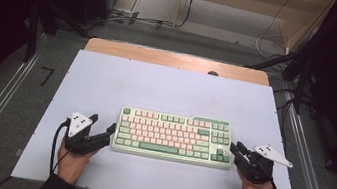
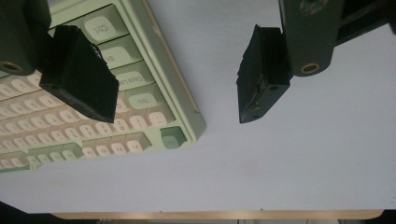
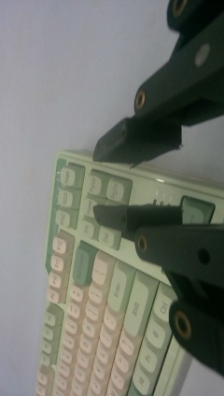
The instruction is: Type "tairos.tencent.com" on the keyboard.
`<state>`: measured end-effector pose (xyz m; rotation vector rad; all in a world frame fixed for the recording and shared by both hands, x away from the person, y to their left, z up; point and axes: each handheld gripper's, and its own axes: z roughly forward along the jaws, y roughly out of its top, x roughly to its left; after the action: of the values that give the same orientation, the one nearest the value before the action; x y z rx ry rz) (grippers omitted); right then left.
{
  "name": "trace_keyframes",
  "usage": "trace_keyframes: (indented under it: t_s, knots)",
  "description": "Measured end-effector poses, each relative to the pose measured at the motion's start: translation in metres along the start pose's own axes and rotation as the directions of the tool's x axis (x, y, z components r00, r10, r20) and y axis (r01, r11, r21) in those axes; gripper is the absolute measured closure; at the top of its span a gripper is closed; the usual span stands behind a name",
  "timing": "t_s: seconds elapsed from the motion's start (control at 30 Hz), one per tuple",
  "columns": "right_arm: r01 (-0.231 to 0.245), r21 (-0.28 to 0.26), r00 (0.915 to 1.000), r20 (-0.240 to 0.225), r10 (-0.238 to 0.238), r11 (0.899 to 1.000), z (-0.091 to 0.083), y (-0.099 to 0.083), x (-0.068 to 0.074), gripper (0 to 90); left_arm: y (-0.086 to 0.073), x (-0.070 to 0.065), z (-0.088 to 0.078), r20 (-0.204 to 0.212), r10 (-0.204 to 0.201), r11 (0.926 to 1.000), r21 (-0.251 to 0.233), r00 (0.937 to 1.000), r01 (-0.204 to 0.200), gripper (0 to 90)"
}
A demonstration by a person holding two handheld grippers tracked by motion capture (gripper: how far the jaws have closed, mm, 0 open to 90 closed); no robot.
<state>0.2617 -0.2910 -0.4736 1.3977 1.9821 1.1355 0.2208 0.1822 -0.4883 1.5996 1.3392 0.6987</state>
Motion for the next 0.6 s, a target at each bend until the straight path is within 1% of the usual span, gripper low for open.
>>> trace_keyframes:
  t_s: [0.1,0.17,0.23,0.27,0.3,0.33,0.37,0.6]
  knots:
    - [0.015,0.004,0.9998,-0.012,-0.015,1.0,0.002,0.0,0.005,81.4,0.003,-0.004,0.004,0.022,0.014,0.9999,-0.001,0.9997,-0.014,32.8]
    - [0.013,0.004,0.9996,-0.024,-0.013,1.0,0.003,0.0,0.008,86.9,0.005,-0.008,0.007,0.034,0.018,0.9998,0.001,0.9993,-0.018,35.1]
    - [0.018,0.006,0.9991,-0.039,-0.018,1.0,0.004,0.001,0.012,87.5,0.006,-0.009,0.009,0.039,0.024,0.9997,0.001,0.999,-0.024,37.4]
    - [0.018,0.006,0.9991,-0.039,-0.018,1.0,0.004,0.001,0.012,87.5,0.007,-0.011,0.011,0.044,0.029,0.9996,0.002,0.9986,-0.029,37.4]
    - [0.031,0.008,0.9982,-0.052,-0.031,0.999,0.006,0.001,0.017,87.6,0.009,-0.015,0.015,0.05,0.039,0.9992,0.006,0.998,-0.039,39.8]
    - [0.033,0.01,0.9978,-0.059,-0.032,0.999,0.006,0.001,0.02,87.6,0.009,-0.015,0.015,0.05,0.039,0.9992,0.006,0.998,-0.039,41.0]
    - [0.038,0.009,0.9973,-0.063,-0.038,0.999,0.007,0.002,0.022,87.6,0.011,-0.019,0.018,0.053,0.048,0.9988,0.006,0.9974,-0.049,42.3]
    - [0.04,0.013,0.9966,-0.073,-0.039,0.999,0.011,0.003,0.031,87.6,0.015,-0.026,0.026,0.067,0.062,0.9979,0.013,0.9958,-0.063,49.8]
